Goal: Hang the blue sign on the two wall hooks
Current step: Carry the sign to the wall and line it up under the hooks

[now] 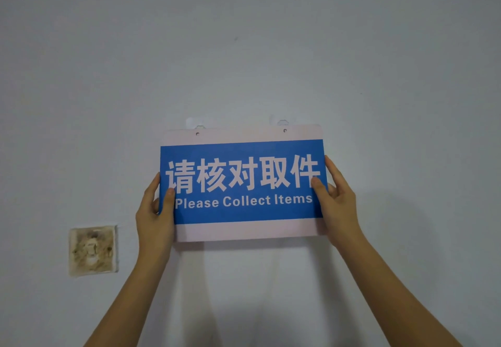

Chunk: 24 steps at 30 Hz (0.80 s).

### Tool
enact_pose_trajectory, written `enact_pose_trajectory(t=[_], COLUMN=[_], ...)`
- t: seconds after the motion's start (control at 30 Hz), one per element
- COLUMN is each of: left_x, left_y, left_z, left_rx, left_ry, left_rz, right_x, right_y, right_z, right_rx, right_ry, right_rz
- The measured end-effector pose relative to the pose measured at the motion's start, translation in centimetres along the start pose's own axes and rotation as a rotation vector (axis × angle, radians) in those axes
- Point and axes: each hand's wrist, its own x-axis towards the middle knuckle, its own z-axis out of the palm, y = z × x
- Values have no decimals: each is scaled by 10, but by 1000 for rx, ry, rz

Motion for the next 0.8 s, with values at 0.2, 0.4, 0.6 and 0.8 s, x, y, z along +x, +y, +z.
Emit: enact_pose_trajectory(t=[0.2,0.4,0.6,0.8], left_x=[7,11,13,14], left_y=[-2,-5,-5,-6], left_z=[6,7,7,3], left_rx=[0,1,-11,-9], left_ry=[-24,-20,-10,9], left_rz=[-6,-11,-19,-17], right_x=[5,6,8,9], right_y=[4,5,0,-1], right_z=[1,1,2,6], right_rx=[-9,-34,-83,-110], right_ry=[10,18,14,4], right_rz=[15,10,-17,-16])
